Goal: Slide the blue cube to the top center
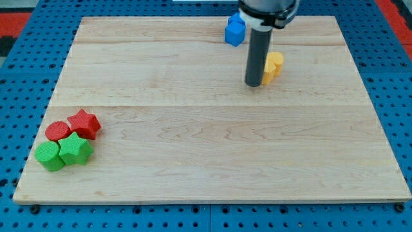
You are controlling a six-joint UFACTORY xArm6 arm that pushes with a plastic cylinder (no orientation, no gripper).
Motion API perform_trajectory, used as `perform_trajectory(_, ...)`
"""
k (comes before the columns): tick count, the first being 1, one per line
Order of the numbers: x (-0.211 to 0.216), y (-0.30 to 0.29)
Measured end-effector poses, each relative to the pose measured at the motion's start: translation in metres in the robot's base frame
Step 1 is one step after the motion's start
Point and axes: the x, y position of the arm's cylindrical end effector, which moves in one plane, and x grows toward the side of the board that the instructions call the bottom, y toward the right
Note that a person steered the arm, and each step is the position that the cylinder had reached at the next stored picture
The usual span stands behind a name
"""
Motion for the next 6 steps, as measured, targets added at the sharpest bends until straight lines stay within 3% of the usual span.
perform_trajectory(2, -0.028, 0.062)
perform_trajectory(4, -0.081, 0.072)
perform_trajectory(6, -0.096, 0.001)
